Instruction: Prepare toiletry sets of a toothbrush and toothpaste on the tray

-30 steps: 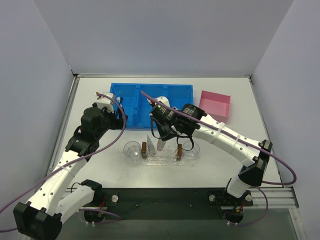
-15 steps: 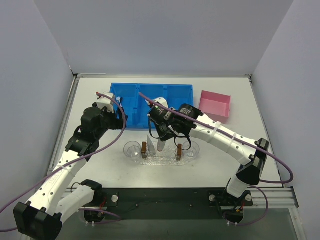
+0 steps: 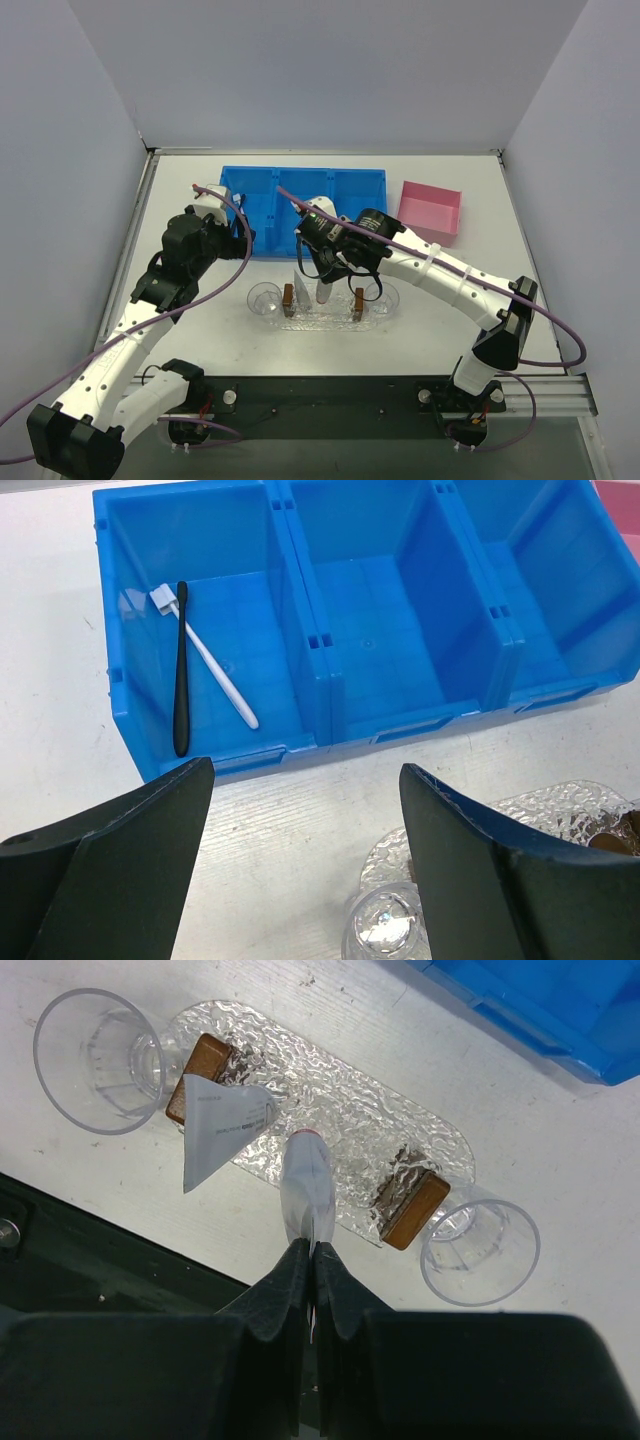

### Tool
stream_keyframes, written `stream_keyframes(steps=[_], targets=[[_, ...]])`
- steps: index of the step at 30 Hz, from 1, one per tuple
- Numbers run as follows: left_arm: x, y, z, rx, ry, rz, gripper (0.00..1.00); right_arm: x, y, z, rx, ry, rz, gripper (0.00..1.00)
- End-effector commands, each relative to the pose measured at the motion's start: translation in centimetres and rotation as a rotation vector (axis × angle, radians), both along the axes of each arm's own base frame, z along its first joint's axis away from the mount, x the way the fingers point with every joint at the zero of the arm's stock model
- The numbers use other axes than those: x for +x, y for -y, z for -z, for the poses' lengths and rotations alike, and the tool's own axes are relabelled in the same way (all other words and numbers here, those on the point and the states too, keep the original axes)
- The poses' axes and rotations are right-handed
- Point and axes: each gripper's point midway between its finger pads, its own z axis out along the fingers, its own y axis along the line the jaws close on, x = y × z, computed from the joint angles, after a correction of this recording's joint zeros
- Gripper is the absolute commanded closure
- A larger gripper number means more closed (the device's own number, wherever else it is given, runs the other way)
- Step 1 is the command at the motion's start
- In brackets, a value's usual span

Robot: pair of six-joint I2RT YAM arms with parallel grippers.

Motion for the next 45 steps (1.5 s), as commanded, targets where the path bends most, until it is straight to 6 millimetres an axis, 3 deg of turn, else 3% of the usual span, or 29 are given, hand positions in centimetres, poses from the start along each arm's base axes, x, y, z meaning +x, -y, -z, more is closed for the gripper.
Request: stream_keyframes(steps=[1, 23, 34, 45], targets=[[0.3, 0.2, -2.0, -0.006, 0.049, 0.003, 0.14, 0.2, 0.6, 0.2, -0.043, 0.024, 0.001, 1.0], [0.3, 0.2, -2.1, -0.003, 0.05, 0.004, 0.14, 0.4, -0.3, 1.5, -0.067, 0.008, -0.016, 1.0], [0.3, 0.2, -2.0, -0.004, 0.05, 0.003, 0.14, 0.2, -0.7, -0.2, -0.024, 0.027, -0.024, 1.0], [0.3, 0.2, -2.1, -0.004, 0.051, 0.002, 0.14, 0.2, -0.8, -0.2, -0.032, 0.035, -0.026, 1.0]])
